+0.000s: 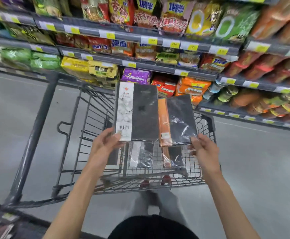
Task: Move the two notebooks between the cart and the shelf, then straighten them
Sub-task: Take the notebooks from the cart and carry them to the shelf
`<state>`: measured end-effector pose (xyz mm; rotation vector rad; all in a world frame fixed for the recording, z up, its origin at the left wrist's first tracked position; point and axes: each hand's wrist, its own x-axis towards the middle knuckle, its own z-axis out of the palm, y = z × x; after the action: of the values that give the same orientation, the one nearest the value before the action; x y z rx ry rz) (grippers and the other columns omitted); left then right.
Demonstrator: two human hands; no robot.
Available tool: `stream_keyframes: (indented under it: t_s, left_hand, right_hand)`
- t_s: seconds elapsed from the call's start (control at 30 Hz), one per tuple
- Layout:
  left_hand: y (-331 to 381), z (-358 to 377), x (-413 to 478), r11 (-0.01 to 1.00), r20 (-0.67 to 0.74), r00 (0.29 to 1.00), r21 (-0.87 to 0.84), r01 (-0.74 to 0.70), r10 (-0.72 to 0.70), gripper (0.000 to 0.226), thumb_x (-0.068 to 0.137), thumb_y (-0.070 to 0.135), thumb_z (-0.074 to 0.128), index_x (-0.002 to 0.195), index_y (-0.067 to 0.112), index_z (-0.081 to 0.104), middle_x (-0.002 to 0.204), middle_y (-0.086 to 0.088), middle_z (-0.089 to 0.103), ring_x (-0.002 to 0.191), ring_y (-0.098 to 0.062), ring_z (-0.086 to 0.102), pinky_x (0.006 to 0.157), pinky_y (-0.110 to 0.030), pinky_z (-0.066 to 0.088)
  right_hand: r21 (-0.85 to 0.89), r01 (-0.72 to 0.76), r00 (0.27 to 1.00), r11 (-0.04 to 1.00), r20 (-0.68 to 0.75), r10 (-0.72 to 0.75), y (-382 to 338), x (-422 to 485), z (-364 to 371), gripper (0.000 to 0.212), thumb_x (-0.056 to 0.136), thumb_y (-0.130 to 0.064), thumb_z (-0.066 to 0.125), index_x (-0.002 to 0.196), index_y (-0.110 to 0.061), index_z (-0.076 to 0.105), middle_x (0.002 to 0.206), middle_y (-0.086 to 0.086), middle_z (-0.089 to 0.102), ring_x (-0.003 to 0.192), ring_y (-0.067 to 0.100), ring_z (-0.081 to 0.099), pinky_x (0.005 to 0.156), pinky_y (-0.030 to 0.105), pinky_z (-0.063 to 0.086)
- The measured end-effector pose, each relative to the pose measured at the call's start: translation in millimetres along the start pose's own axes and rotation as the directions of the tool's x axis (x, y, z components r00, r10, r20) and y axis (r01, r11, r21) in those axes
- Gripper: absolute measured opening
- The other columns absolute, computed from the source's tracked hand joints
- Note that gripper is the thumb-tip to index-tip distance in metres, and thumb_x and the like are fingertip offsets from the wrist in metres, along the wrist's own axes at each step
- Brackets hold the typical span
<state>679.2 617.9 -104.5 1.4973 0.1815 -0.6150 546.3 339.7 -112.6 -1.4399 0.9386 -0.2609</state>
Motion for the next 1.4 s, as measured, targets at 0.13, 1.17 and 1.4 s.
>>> stream_keyframes:
  t_s: [0.13,1.17,1.4]
  left_hand:
    - [42,5,-16,0.993,0.081,0.99,0.003,-0.117,0.116,0.077,0.054,0.062,0.089,0.113,0.019,0.065,0.107,-0.002,0.076,0.095,-0.021,0.073,0.093,-0.042,0.051]
    - [19,416,-95,0.981,0.718,0.692,0.065,-0.182,0.081,0.051,0.081,0.015,0.07,0.126,-0.002,0.055,0.112,-0.02,0.066,0.079,-0.016,0.067,0.072,-0.023,0.058]
    - [-18,515,-141,0.977,0.821,0.569,0.087,-0.196,0.041,0.02,0.092,0.002,0.056,0.109,0.006,0.065,0.099,-0.011,0.073,0.07,-0.013,0.067,0.065,-0.02,0.057]
  right_hand:
    - [0.125,0.047,0.996,0.991,-0.079,-0.038,-31,-30,-9,0.009,0.097,-0.011,0.061,0.094,-0.017,0.066,0.059,-0.006,0.063,0.051,0.007,0.053,0.046,0.018,0.043]
    - [0.312,0.396,0.54,0.864,-0.84,0.056,-8,-177,-390,0.01,0.095,-0.012,0.062,0.101,-0.016,0.069,0.071,-0.012,0.066,0.062,0.005,0.057,0.051,0.017,0.045]
    - [0.327,0.424,0.472,0.845,-0.876,0.102,20,-203,-479,0.015,0.096,-0.013,0.061,0.105,-0.018,0.071,0.078,-0.01,0.066,0.066,0.008,0.054,0.052,0.017,0.043]
